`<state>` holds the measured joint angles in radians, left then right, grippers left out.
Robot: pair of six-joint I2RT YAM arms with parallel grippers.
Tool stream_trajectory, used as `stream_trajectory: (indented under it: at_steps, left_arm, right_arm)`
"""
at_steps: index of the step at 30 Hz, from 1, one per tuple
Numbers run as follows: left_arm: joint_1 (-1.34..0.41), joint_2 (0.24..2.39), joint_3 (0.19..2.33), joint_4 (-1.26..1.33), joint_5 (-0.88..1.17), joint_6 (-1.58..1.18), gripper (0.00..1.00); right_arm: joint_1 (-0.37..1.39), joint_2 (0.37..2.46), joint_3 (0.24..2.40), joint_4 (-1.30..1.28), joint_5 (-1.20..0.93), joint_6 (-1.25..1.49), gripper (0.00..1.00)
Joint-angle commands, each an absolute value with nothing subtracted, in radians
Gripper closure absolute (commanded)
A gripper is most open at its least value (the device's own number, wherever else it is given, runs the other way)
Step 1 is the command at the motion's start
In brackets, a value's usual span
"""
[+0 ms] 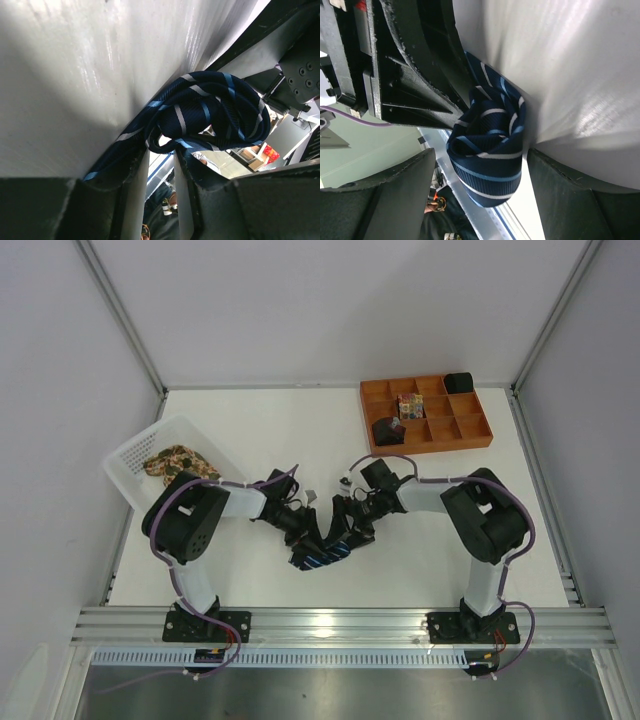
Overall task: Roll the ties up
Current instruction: Roll the tie, then place the rolled tie into the container
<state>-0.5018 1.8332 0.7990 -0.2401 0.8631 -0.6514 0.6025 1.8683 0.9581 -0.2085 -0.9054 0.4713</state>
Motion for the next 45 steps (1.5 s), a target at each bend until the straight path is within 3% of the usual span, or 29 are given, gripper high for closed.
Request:
stream_trajectory:
  at_steps: [1,8,29,32,35,45]
  left_arm:
    - [-0.485,1.870,0.772,-0.236,0.742,-0.598,0.67]
    - [-0.480,1.873,0.778,-0.236,0.749,-0.598,0.67]
    - [-0.474,1.874,0.776,-0.238,0.752,-0.597,0.67]
    - [-0.472,1.875,0.776,-0.236,0.752,-0.598,0.67]
    - [-0.472,1.873,0.778,-0.236,0.752,-0.597,0.67]
    - [-0.471,1.853,0.775,-0.222,0.759,-0.601,0.67]
  right_arm:
    - [0.620,1.890,0.986,-0.178,-0.842,0.477,0.19]
    - [0.629,1.898,0.971,-0.170,-0.830,0.472,0.22]
    - [0.666,1.921,0.897,-0.017,-0.824,0.547,0.43]
    - [0.667,1.924,0.887,-0.011,-0.827,0.555,0.56]
    - [0.667,1.921,0.885,-0.011,-0.824,0.560,0.57]
    - [0.680,1.891,0.966,-0.188,-0.709,0.528,0.86]
